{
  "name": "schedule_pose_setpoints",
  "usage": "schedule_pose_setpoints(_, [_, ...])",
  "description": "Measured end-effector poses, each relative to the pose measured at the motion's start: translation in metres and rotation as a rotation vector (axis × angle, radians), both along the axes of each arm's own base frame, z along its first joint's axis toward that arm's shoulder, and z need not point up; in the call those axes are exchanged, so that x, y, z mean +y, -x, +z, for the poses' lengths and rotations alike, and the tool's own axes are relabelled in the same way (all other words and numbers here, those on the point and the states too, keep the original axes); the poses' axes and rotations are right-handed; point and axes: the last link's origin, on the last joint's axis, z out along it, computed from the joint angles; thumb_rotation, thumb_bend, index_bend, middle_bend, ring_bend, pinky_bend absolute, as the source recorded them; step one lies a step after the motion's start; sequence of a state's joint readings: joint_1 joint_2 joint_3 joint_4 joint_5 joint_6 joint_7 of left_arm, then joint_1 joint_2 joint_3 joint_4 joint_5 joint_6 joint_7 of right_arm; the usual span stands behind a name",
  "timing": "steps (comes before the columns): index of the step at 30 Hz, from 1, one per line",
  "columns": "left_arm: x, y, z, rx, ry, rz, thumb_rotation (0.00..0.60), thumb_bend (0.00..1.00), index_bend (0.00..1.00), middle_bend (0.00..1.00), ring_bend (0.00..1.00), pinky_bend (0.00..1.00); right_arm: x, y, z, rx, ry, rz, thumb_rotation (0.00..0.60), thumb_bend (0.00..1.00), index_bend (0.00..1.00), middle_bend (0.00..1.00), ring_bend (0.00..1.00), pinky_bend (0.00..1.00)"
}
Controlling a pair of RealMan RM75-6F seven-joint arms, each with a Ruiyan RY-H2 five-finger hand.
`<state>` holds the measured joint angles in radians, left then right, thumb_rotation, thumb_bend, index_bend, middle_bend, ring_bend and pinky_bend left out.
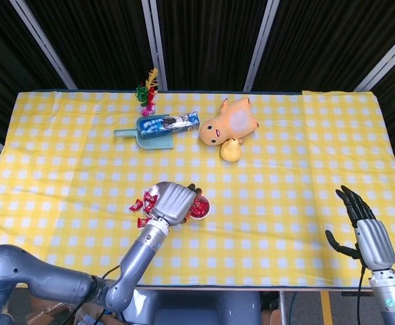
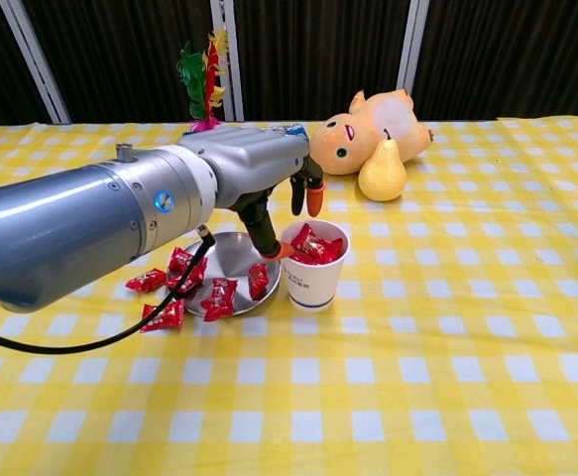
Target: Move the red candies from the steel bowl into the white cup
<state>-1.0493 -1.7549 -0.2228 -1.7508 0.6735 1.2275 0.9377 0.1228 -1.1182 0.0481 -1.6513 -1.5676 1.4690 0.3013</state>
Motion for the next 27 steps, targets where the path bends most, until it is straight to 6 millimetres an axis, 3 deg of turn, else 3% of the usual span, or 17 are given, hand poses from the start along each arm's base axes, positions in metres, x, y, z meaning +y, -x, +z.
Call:
schedule_pose_setpoints(4, [0.000,0.000,0.007,-0.031,-0.007,0.001,0.600,0.32,0.30,0.33,0.90,0.96,0.000,0.000,0.000,0.001,0.003,0.000,0.600,0.42,0.00,0.00,0.00,0.12])
schedule_pose_setpoints(7, [0.000,0.003,0.015,-0.051,-0.018,-0.003,0.600,0.32,0.29,0.51,0.91,0.96,0.000,0.000,0.000,0.003,0.006,0.000,0.600,0.42,0.00,0.00,0.00,0.12])
schedule_pose_setpoints(9, [0.001,0.007,0.023,-0.054,-0.031,-0.011,0.600,0.31,0.29,0.69,0.93,0.96,0.000,0.000,0.001,0.006,0.010,0.003,0.600,0.42,0.00,0.00,0.00,0.12])
schedule_pose_setpoints(12, [0.000,0.022,0.033,-0.031,-0.035,-0.011,0.600,0.30,0.31,0.85,0.97,0.97,0.000,-0.001,0.000,0.011,0.012,0.008,0.600,0.42,0.00,0.00,0.00,0.12])
schedule_pose_setpoints(14, [-0.003,0.036,0.038,-0.003,-0.024,-0.004,0.600,0.29,0.34,0.90,0.98,0.98,0.000,-0.001,0.000,0.013,0.013,0.010,0.600,0.42,0.00,0.00,0.00,0.12])
schedule_pose_setpoints(21, [-0.019,0.085,0.050,0.073,0.047,0.021,0.600,0.27,0.36,0.96,1.00,0.99,0.001,-0.002,-0.001,0.016,0.013,0.012,0.600,0.42,0.00,0.00,0.00,0.12])
schedule_pose_setpoints(27, [-0.023,0.102,0.043,0.118,0.091,-0.004,0.600,0.26,0.36,0.95,1.00,0.99,0.001,-0.002,-0.002,0.018,0.012,0.012,0.600,0.42,0.00,0.00,0.00,0.12])
